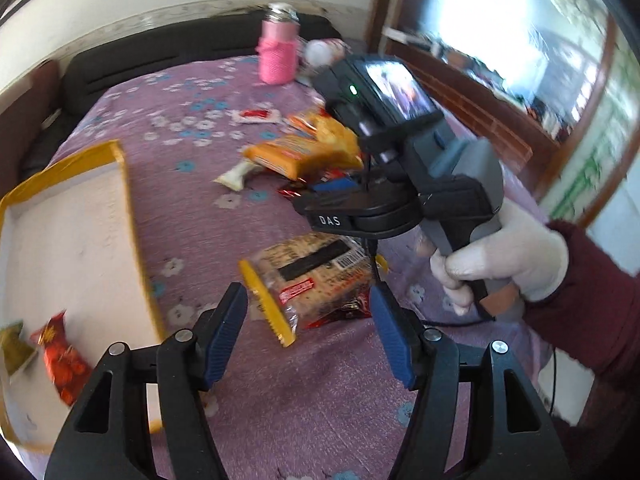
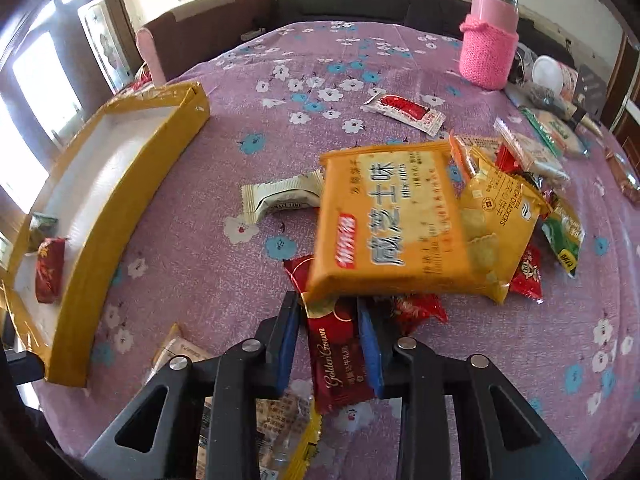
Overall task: Organize snacks
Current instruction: 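Grasp the red Golden Crown wafer with right tool while left tool grasps cracker pack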
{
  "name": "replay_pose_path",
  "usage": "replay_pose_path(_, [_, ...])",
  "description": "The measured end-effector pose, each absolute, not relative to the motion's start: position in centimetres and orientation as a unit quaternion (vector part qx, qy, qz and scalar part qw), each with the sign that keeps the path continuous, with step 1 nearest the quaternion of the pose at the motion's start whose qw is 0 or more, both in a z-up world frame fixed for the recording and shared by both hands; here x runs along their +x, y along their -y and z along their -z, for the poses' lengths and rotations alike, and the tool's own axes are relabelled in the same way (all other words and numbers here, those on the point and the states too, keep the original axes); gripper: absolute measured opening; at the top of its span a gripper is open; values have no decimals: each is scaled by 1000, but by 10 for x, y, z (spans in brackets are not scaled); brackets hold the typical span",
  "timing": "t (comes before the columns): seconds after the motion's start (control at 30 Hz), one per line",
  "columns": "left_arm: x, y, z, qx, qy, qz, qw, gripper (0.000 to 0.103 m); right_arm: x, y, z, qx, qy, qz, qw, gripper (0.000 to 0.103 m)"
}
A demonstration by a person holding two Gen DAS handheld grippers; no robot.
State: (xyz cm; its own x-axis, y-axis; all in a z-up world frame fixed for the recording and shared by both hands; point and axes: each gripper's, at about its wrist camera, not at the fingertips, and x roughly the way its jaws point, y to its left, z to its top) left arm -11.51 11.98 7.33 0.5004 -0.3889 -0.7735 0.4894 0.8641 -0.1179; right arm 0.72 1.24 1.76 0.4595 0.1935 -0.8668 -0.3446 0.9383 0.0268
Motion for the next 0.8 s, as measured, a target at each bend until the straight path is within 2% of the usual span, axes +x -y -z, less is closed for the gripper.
replay_pose_path(0.23, [-86, -86, -53, 134, -456, 306, 825, 63, -15, 44, -20, -35, -510, -147, 847, 25])
replay_pose_path(0.3, [-78, -79, -51, 152, -457, 321, 816, 65, -25, 65, -20, -19, -513, -145, 846, 25])
replay_pose_path(0.5, [-63, -58, -32, 205, -464, 323, 799, 83, -41, 98, -20, 24, -514, -153, 844, 25])
replay_pose_path(0.8, [-90, -45, -48, 187, -472, 357, 784, 83, -46, 108, -19, 47, -503, -166, 847, 26])
